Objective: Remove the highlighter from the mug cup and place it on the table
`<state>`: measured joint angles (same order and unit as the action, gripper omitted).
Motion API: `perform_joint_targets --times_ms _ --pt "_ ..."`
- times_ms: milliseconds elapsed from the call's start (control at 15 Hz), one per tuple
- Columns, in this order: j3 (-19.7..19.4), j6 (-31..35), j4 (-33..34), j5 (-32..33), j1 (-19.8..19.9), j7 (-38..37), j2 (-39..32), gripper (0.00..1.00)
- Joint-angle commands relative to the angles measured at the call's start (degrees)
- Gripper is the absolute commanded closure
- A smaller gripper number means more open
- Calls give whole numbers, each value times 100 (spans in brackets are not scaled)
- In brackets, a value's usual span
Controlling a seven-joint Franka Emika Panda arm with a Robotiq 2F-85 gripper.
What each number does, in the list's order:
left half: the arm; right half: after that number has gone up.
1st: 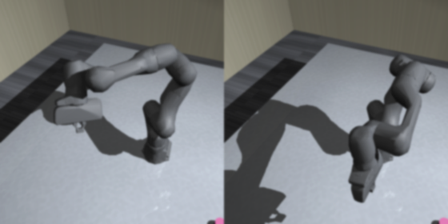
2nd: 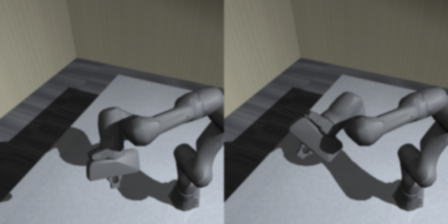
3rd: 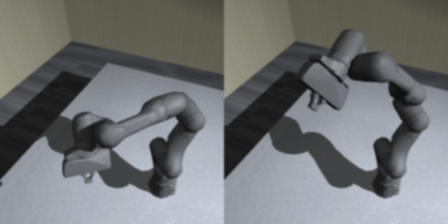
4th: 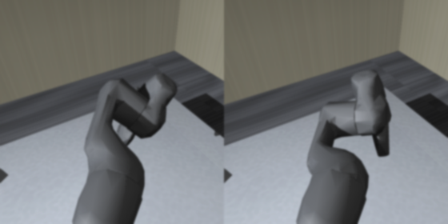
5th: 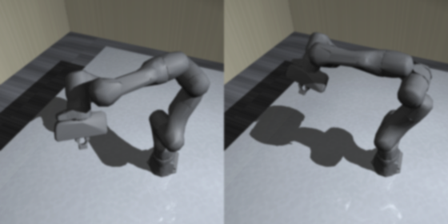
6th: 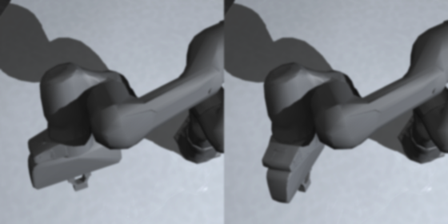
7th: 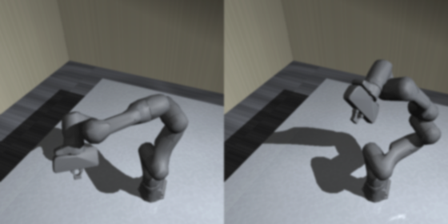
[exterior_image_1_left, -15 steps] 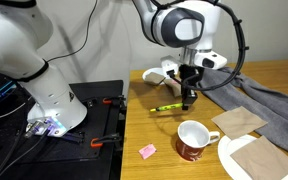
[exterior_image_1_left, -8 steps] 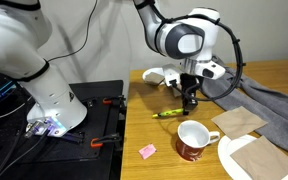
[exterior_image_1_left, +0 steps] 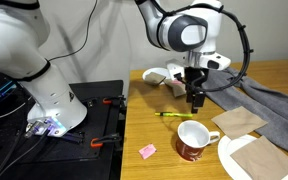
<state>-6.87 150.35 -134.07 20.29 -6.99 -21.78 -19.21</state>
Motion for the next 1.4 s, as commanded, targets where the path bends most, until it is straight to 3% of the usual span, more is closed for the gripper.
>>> perform_joint_targets --times_ms 0,733,1067,1333 --pt "-60 -157 -357 86 -114 -76 897 0" --pt "646 -1198 -815 -262 363 150 3325 0" --pt "842 -1427 -745 -533 493 332 3663 0" --pt "971 -1272 -682 -486 613 219 3523 0"
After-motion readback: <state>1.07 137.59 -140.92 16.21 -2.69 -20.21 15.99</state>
